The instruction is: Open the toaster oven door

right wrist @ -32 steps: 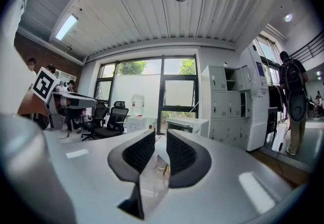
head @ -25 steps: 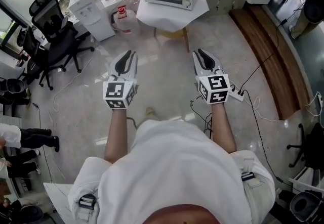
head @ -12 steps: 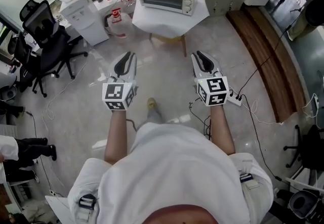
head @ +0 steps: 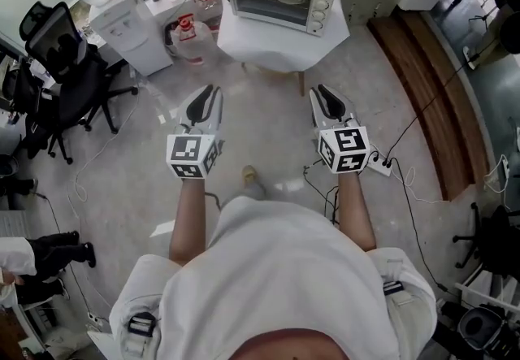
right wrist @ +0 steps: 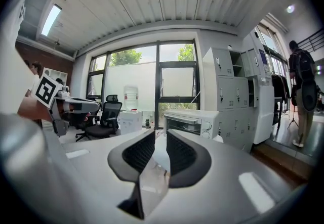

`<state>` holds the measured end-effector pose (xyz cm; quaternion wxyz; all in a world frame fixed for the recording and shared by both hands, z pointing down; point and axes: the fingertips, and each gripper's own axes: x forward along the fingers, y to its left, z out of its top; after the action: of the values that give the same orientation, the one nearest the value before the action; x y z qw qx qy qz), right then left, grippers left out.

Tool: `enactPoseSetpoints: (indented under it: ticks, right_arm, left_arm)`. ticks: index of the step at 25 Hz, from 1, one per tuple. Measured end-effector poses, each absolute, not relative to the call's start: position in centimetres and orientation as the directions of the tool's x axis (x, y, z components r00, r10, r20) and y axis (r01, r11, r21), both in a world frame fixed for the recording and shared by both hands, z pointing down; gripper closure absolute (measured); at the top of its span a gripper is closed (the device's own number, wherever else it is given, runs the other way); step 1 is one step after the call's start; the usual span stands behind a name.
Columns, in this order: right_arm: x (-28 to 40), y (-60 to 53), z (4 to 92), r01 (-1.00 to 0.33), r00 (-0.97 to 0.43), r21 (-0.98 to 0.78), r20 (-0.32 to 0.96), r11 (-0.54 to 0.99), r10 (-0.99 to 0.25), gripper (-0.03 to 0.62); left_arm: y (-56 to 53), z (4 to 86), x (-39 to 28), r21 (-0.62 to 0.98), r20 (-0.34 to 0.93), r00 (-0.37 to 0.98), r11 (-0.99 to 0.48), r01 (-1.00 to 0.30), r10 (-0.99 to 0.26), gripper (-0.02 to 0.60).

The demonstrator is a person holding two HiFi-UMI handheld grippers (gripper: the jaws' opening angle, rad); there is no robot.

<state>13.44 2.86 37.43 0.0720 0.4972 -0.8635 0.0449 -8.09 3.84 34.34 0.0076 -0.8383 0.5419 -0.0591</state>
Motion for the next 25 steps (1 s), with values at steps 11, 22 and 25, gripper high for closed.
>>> enactPoseSetpoints:
  ticks: [11,22,25]
  right_arm:
    - [6.4,-6.6,36.7,-0.892,-0.443,0.013,0.177,0.452,-0.879,0.537]
    - [5.9,-10.5,36.7,-0.917,-0.383,0.032,0.206,0.397,-0.9,0.537]
    - [6.1,-11.6,37.0,-0.92,-0.373,0.039,0.211,0.389,-0.903,0.537]
  left_arm:
    - [-6.7,33.4,-15.4,-0.056,0.075,0.453,-0.458,-0.887,-0.888,0.518]
    - [-12.1,33.9,-15.5,-0.036,0.078,0.529,-0.533,-0.845,-0.845,0.518]
    - [-13.3,34.4,-15.4,-0.035,0.085,0.537,-0.541,-0.84,-0.839,0.518]
